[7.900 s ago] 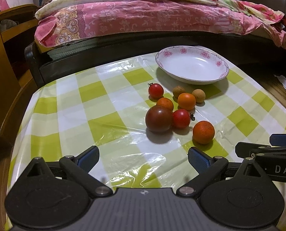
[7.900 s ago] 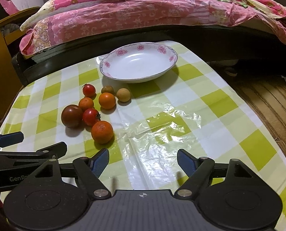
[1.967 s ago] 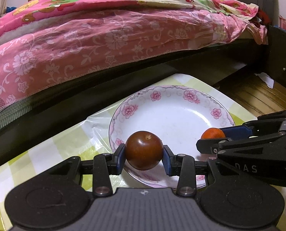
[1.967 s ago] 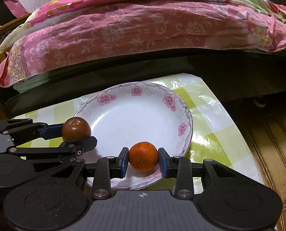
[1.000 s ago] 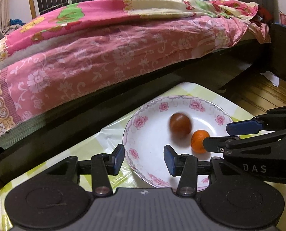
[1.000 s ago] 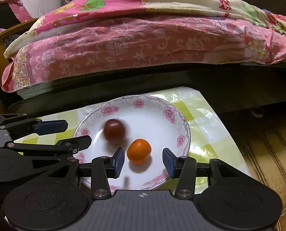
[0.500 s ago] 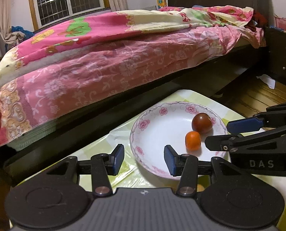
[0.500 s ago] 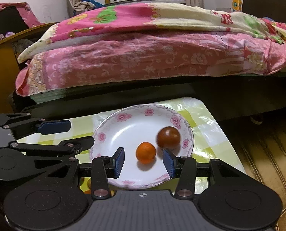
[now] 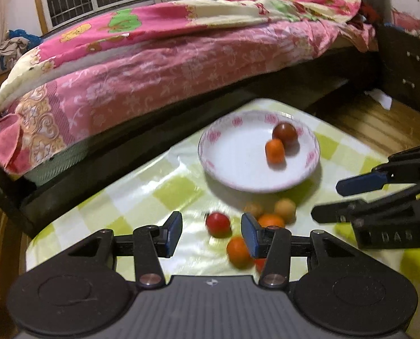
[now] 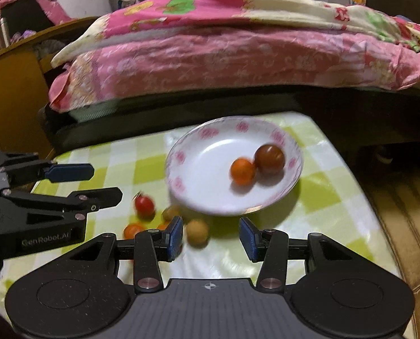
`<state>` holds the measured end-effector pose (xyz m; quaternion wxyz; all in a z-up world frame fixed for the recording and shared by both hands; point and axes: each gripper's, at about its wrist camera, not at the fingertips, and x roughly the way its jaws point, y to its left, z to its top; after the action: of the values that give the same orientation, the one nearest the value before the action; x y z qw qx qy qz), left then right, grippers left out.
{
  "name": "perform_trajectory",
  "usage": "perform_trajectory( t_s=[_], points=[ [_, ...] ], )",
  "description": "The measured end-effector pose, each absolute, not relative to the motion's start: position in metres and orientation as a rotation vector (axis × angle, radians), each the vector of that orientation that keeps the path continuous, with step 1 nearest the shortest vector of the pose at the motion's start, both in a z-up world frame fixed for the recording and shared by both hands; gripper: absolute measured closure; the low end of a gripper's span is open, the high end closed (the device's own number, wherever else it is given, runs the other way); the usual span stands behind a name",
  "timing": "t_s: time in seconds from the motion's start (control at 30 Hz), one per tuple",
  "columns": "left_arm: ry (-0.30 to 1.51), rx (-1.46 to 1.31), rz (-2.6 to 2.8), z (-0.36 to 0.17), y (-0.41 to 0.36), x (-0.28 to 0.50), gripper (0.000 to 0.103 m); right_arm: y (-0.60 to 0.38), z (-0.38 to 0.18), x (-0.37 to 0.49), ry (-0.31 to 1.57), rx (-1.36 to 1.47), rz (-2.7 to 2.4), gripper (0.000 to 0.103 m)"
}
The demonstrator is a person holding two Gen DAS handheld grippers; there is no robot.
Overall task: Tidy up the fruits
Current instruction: 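Grasp the red tomato with the right gripper while the left grasps a tangerine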
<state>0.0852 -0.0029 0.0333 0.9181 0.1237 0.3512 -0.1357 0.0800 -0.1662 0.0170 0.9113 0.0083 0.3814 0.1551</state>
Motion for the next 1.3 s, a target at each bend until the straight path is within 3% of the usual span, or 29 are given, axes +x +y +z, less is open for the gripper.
perform_trajectory(
  t_s=[0.63, 0.7, 0.8, 1.3],
  points=[
    [0.793, 0.182, -0.322, 0.017, 0.030, 0.074, 0.049, -0.104, -0.018, 0.082, 0.865, -0.071, 0.409, 0.062],
    [0.798, 0.175, -0.326, 0.015, 0.032, 0.075, 0.049, -0.101, -0.020, 0.083, 0.872, -0.075, 0.412, 0.073],
    [0.810, 0.171, -0.344, 0.012, 0.031, 0.077, 0.049, -0.102, -0.019, 0.082, 0.869, -0.079, 0.412, 0.075],
    [0.807, 0.241, -0.422, -0.024, -0.008, 0.107, 0.050, -0.147, -0.010, 0.063, 0.944, -0.078, 0.366, 0.076]
  ],
)
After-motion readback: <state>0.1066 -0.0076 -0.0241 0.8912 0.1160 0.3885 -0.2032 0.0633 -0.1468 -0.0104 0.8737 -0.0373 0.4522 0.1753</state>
